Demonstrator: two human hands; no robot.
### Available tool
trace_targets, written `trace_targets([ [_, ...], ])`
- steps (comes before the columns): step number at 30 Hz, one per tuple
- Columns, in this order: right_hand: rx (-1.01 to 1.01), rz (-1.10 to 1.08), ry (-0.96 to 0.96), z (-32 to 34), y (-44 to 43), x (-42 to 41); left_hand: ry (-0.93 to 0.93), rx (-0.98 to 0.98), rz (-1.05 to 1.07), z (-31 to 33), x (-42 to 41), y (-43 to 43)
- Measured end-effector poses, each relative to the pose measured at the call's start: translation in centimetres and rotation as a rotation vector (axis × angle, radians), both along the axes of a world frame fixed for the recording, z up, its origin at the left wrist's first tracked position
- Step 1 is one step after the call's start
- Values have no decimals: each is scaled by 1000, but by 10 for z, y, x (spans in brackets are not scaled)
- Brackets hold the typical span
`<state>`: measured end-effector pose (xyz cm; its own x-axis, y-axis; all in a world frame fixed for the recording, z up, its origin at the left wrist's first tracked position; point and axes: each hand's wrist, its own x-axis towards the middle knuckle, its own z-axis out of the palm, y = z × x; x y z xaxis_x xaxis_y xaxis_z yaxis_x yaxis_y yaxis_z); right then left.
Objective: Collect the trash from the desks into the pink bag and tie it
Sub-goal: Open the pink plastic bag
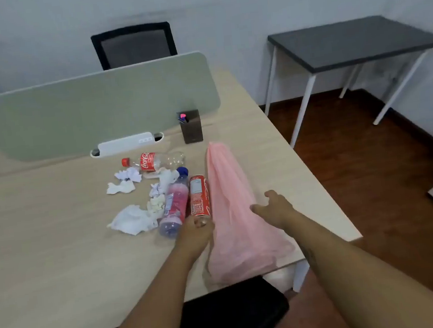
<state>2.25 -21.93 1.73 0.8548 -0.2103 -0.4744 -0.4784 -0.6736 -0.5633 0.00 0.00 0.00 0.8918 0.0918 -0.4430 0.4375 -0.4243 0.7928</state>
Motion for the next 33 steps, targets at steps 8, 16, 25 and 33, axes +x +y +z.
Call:
trace_targets([
  [8, 246, -36, 97, -36, -13, 2, 75, 118, -35, -38, -11, -29],
  [16, 297, -50, -218, 2, -32, 11, -144, 70, 109, -8, 2, -64],
  [25, 394, 50, -534, 99, 15, 50, -395, -40, 335, 71, 22, -41],
  [33, 535, 304, -702, 173, 154, 45, -597, -76, 586, 138, -7, 78],
])
